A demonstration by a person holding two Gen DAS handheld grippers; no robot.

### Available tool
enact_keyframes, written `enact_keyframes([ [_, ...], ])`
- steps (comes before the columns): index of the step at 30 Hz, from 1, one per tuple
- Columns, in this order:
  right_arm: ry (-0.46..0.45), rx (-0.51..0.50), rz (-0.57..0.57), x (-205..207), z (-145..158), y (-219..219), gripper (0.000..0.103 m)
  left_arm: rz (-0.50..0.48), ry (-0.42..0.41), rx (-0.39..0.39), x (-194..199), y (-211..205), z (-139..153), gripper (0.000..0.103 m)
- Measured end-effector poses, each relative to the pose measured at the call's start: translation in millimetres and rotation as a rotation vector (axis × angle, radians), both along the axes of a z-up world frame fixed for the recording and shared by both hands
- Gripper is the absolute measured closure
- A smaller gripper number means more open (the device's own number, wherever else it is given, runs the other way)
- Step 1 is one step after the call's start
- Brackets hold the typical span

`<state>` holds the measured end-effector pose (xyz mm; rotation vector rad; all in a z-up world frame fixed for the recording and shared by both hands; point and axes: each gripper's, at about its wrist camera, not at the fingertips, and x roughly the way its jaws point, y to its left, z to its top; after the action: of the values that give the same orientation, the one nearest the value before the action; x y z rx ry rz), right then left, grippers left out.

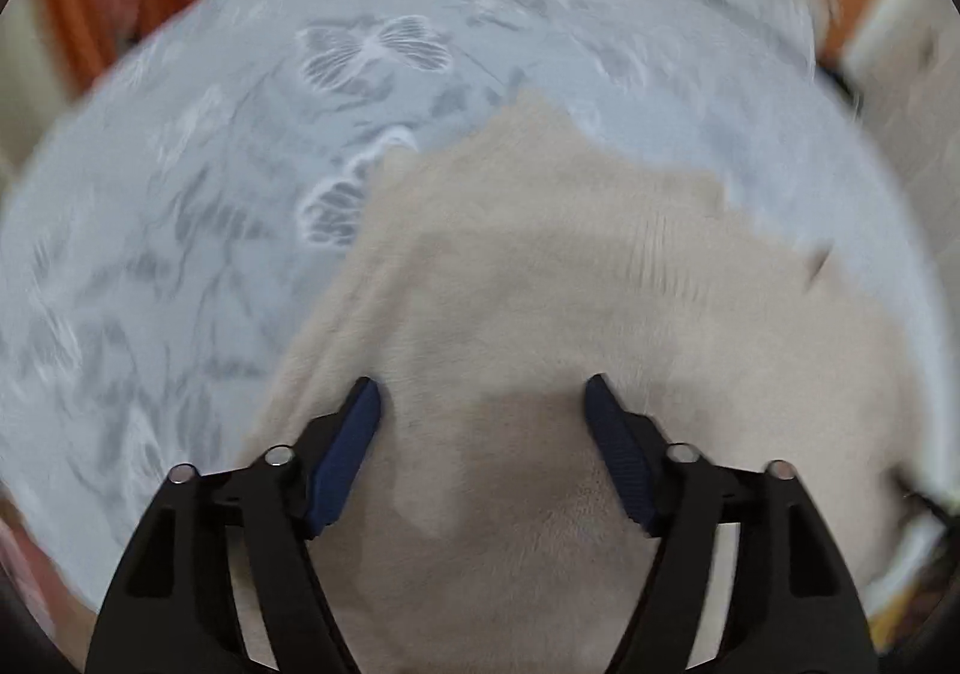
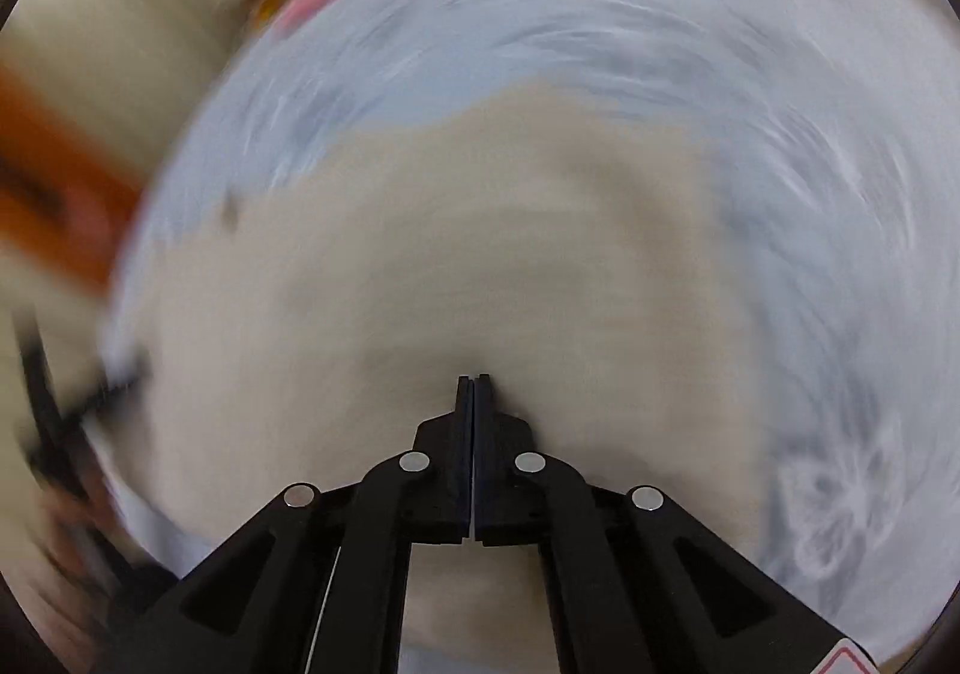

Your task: Fold small clothes

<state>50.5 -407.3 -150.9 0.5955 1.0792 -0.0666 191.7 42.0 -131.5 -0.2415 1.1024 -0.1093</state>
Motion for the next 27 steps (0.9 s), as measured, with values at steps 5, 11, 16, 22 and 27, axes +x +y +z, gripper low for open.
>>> enact_keyframes([
  [5, 0.008, -0.088, -0.165, -50.1, 33.0, -45.2, 0.058, 0.112, -0.007, -0.003, -16.7, 46.5, 31.1, 0.027],
  [11, 0.027, -0.038, -0.152, -78.9, 29.5, -25.1, 0.044, 0.163, 0.061, -0.004, -55.4, 61.8, 34.5, 0.020],
  [16, 0.059, 0.049, -0.156, -92.1, 18.6, -18.3, 0.044, 0.134, 0.093, 0.023, -71.9, 56.4, 30.4, 0.012],
  [22, 0.085, 0.120, -0.141, -91.5, 5.1, -16.1, 0.031, 0.219, 0.316, -0.220, -57.5, 80.6, -17.8, 0.012],
  [27, 0.104, 0.285, -0.201, -74.6, -21.6, -22.3, 0.038, 0.280, 0.305, -0.365, -56.5, 89.7, -27.7, 0.050],
])
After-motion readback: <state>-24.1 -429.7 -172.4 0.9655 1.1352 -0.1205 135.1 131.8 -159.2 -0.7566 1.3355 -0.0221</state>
